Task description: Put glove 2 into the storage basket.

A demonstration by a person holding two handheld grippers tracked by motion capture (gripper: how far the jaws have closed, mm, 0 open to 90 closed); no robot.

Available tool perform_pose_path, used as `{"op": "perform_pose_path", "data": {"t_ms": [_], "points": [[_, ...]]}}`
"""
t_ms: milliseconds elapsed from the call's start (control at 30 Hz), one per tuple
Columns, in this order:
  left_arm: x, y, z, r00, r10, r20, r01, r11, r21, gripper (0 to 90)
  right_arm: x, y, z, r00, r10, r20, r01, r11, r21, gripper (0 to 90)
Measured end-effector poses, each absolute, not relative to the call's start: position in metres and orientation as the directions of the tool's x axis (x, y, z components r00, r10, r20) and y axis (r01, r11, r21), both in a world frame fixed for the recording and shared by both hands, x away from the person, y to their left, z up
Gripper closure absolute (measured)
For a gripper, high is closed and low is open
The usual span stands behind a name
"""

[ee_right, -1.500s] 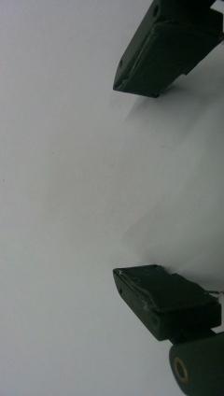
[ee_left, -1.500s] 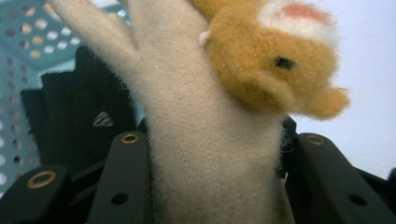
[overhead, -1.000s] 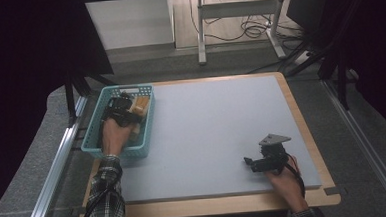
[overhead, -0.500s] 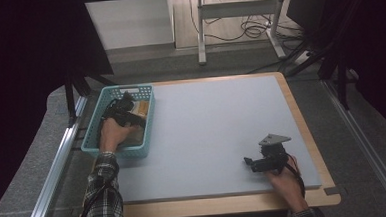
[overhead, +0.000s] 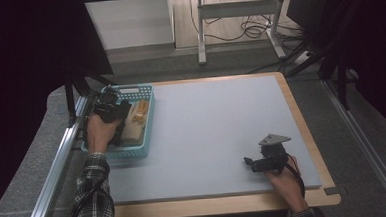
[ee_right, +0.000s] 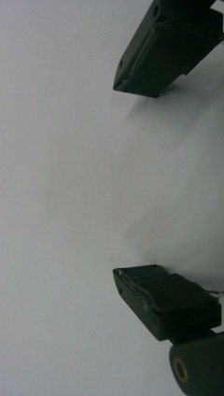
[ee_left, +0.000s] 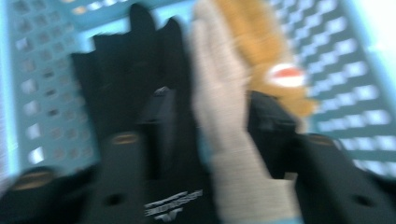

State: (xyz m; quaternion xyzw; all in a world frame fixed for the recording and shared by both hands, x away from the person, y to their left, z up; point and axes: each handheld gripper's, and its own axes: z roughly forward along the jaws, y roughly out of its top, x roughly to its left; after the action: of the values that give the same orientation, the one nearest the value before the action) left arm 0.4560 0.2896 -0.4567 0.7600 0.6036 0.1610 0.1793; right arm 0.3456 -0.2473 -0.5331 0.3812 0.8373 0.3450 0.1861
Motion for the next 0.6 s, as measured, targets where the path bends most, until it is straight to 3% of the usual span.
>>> {"op": "perform_pose_path", "data": {"t_ms": [33, 267, 433, 600], "points": [[0.456, 0.29, -0.457, 0.219, 0.975, 0.028, 0.86, -0.207, 0.467, 70.7, 0.346, -0.247, -0.533, -0.64, 0.767, -0.049, 0.51, 0.471, 0.72, 9.0], [0.47, 0.279, -0.488, 0.236, 0.971, 0.035, 0.892, -0.231, 0.389, 81.4, 0.346, -0.247, -0.533, -0.64, 0.767, -0.048, 0.51, 0.471, 0.72, 9.0], [0.478, 0.267, -0.496, 0.258, 0.966, -0.032, 0.896, -0.227, 0.381, 83.8, 0.346, -0.247, -0.533, -0.64, 0.767, -0.048, 0.51, 0.471, 0.72, 9.0], [0.481, 0.258, -0.498, 0.255, 0.967, 0.004, 0.893, -0.237, 0.382, 85.5, 0.346, -0.247, -0.533, -0.64, 0.767, -0.048, 0.51, 0.471, 0.72, 9.0]]}}
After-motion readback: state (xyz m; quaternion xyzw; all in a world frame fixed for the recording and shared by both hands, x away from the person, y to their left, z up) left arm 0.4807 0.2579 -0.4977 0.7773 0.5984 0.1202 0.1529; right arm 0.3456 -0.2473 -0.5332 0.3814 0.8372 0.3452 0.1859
